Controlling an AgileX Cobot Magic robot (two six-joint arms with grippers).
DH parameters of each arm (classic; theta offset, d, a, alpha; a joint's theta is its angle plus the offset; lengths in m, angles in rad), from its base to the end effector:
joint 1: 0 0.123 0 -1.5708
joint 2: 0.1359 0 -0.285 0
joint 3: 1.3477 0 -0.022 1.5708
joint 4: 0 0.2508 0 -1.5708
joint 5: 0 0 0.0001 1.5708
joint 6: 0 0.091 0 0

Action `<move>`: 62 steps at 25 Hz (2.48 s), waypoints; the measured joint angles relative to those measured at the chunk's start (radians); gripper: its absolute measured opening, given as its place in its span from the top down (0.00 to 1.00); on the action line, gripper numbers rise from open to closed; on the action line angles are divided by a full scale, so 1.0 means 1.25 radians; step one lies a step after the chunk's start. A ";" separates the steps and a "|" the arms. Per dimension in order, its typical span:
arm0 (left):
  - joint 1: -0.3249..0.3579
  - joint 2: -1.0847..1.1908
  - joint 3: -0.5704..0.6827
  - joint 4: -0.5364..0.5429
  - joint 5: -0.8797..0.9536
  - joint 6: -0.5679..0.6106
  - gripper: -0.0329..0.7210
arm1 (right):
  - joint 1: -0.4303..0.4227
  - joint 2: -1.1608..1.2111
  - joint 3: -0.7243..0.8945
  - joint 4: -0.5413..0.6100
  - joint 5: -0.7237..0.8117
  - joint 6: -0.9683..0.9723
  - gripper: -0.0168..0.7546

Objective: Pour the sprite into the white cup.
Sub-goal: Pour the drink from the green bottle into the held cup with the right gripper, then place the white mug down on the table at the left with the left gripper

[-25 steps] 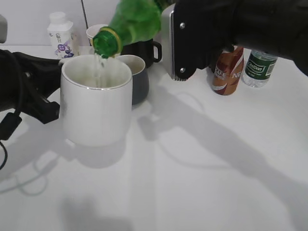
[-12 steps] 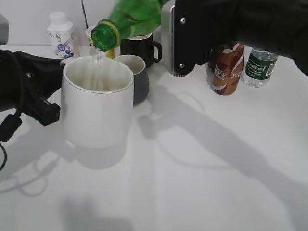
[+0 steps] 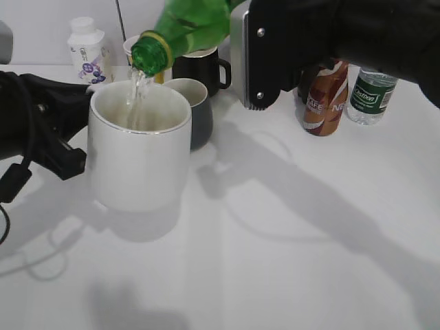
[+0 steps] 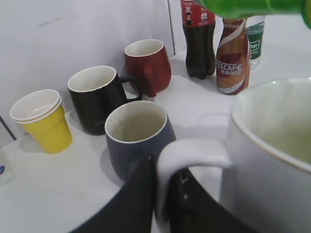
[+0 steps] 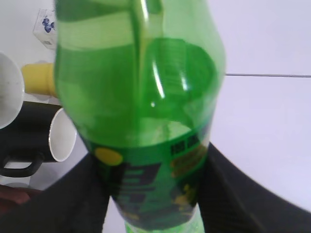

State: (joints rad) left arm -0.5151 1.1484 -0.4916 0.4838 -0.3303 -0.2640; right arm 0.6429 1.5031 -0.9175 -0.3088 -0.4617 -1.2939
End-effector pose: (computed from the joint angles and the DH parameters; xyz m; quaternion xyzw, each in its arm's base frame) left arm 0.1926 -0.1248 0.2551 0.3200 0.7292 -0.1548 0.5847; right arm 0.2650 0.2138 0.3017 -0.6693 0.2822 -0.2631 0.6350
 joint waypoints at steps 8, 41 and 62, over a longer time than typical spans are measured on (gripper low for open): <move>0.000 0.000 0.000 0.001 0.001 0.000 0.89 | 0.000 0.000 0.000 0.000 -0.004 -0.002 0.50; 0.249 0.064 0.000 -0.093 -0.206 0.002 0.89 | 0.004 0.000 0.000 0.077 0.181 1.108 0.50; 0.349 0.632 -0.040 -0.297 -0.659 0.152 0.89 | 0.004 0.000 0.000 0.146 0.230 1.116 0.50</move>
State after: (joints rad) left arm -0.0788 1.9377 -0.5410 0.1131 -1.1539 -0.0737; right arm 0.6473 1.5031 -0.9175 -0.1264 -0.1742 0.1016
